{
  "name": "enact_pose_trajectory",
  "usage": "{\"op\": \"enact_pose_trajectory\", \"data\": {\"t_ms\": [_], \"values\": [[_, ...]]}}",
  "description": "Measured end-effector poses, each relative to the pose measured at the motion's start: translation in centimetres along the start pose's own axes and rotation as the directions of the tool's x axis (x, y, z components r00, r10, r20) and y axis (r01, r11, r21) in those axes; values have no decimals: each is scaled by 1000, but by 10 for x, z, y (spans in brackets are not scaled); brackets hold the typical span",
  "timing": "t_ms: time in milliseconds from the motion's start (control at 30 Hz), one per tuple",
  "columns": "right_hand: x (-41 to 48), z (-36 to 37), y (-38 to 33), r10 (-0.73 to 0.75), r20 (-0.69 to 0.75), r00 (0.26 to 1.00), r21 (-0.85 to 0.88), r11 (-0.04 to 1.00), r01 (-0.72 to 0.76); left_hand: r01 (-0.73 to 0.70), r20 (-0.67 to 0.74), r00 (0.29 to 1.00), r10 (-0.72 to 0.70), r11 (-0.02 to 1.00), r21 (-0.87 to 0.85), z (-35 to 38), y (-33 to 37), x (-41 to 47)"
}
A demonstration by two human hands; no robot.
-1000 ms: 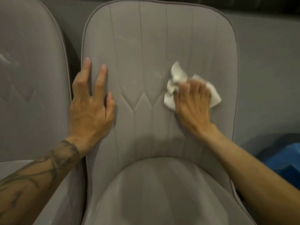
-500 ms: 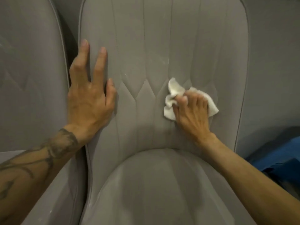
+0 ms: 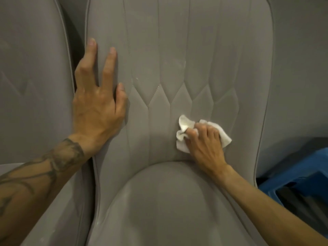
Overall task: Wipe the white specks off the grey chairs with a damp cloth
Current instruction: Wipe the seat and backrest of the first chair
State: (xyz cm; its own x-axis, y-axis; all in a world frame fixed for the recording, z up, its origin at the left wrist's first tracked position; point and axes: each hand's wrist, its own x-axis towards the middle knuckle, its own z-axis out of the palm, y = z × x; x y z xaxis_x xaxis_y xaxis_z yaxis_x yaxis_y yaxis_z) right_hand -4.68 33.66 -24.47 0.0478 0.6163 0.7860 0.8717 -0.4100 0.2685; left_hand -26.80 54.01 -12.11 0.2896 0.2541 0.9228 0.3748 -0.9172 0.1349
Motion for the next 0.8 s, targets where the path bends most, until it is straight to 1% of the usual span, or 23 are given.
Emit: {"op": "enact_pose_trajectory", "data": {"t_ms": [67,100,133,200,267,333,367,400,433,467,500,533,567,600,633,667,700,733,767,800], "values": [[-14,-2,-2,-138,107,985,5,990,139,6,-2,1000,-6,1000,3,0,1,0],[-12,-4,1,-163,130,978,1,986,164,7,0,1000,-7,1000,1,-1,1,1],[-3,-7,4,-151,110,982,-11,988,154,8,0,1000,-8,1000,-2,-1,1,1],[33,-16,10,-40,-14,999,-41,998,39,8,2,1000,-8,1000,-8,-3,2,1],[85,-25,19,98,-169,981,-45,993,-107,3,4,1000,-3,1000,-11,-3,3,1],[139,-33,30,230,-283,931,-23,969,-246,-3,11,1000,3,1000,-17,-3,2,1],[160,-37,32,303,-337,891,7,948,-320,-2,13,1000,3,1000,-19,-3,2,1],[173,-39,30,365,-376,852,36,924,-380,0,17,1000,0,1000,-22,-3,1,1],[176,-38,22,396,-390,831,45,910,-412,3,23,1000,-2,1000,-28,-3,2,1],[169,-35,11,383,-369,847,39,917,-398,8,29,1000,-7,999,-34,-3,2,0],[155,-32,-1,323,-307,895,39,944,-327,15,34,999,-14,999,-36,-3,2,0],[138,-31,-13,230,-231,946,56,973,-223,24,39,999,-22,999,-32,-4,3,0],[123,-32,-20,139,-153,979,83,988,-127,28,46,999,-27,999,-26,-4,3,-1],[118,-34,-19,72,-110,991,95,994,-62,28,53,998,-27,999,-26,-4,3,0],[126,-37,-12,53,-117,992,82,996,-44,25,57,998,-23,999,-31,-5,3,0],[143,-40,-3,80,-164,983,53,996,-73,20,58,998,-18,999,-38,-4,3,0],[164,-41,6,147,-219,965,28,989,-145,16,57,998,-14,999,-41,-4,2,0],[186,-43,14,225,-284,932,17,973,-230,16,54,998,-14,999,-38,-4,2,0],[205,-45,19,308,-330,892,31,948,-316,20,51,999,-19,999,-31,-4,2,1],[214,-46,16,368,-356,859,56,926,-373,25,50,998,-24,999,-22,-3,1,1]]}}
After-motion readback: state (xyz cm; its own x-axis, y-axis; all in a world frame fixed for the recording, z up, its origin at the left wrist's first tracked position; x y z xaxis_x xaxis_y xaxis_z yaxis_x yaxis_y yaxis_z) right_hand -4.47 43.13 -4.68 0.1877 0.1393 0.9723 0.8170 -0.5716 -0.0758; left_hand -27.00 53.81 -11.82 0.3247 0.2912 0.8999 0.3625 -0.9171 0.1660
